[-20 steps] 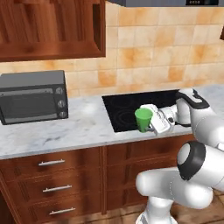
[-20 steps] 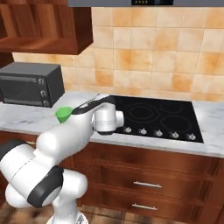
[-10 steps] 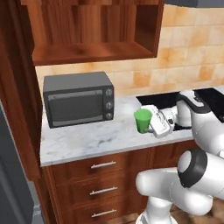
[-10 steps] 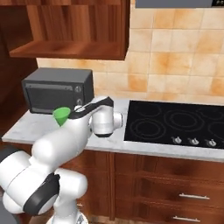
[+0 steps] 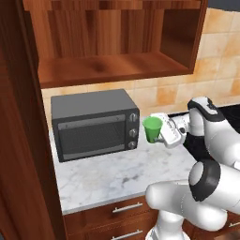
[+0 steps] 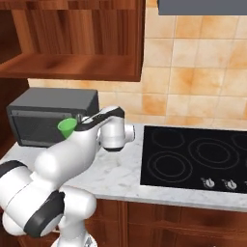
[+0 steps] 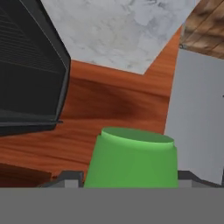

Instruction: Move the cup from next to the sink to the open cabinet. Then, move the bowl with the apple to the fridge to clear the area for faucet cleaning.

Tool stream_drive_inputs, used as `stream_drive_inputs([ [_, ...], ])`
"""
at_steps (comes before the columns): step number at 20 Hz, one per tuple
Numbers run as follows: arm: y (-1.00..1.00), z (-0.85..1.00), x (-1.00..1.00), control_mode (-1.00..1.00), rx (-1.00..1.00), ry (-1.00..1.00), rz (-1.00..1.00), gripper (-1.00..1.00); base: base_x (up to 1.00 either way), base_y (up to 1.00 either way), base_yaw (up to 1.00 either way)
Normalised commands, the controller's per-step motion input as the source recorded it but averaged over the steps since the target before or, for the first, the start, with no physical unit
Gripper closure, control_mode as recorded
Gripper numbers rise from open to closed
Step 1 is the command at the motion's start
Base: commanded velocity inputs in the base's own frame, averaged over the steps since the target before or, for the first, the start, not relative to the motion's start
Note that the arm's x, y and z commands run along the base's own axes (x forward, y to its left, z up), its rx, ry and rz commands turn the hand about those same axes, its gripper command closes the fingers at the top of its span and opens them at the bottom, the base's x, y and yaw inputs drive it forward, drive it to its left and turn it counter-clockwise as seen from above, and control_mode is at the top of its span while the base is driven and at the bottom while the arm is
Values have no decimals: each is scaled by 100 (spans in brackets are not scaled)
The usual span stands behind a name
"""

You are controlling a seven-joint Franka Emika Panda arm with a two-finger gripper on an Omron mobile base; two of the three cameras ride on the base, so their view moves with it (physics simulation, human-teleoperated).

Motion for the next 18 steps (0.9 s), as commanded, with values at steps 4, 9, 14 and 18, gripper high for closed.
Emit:
stream_drive_inputs([
  [4,0,24,-18,-100,1,-6,-11,100,17,6,-6],
  [9,1,91,-54,-100,5,-21,-36,100,0,0,0],
  [14,0,98,-29,-100,25,-6,-55,100,0,0,0],
  [18,0,98,-31,-100,33,1,-63,100,0,0,0],
])
